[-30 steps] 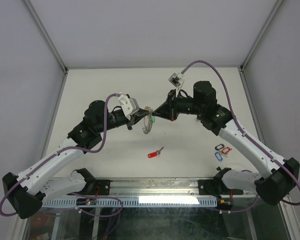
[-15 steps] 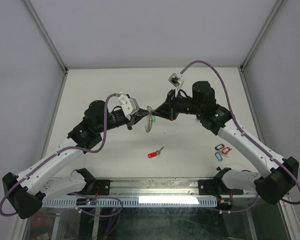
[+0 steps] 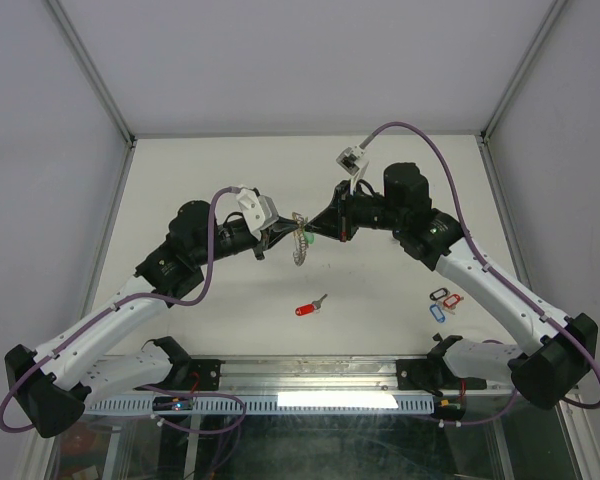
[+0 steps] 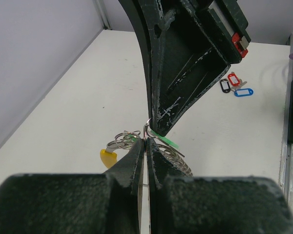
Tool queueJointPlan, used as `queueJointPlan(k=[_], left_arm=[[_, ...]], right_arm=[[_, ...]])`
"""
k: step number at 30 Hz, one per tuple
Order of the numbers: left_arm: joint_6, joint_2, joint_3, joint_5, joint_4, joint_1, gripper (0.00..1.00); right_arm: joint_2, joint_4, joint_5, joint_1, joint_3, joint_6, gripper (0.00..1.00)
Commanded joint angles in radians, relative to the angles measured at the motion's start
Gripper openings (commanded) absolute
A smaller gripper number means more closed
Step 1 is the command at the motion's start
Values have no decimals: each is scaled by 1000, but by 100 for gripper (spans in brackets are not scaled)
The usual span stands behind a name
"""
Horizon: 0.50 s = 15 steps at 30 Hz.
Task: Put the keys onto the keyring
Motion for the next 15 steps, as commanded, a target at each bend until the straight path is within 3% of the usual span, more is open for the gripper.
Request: queueJointPlan(k=[1, 15], left_arm=[[7, -28, 4, 10, 71, -5, 0], [6, -24, 5, 12, 72, -5, 0]], right_arm=[[-2, 10, 22, 4, 55, 18, 0], [20, -1, -4, 4, 61, 29, 0]])
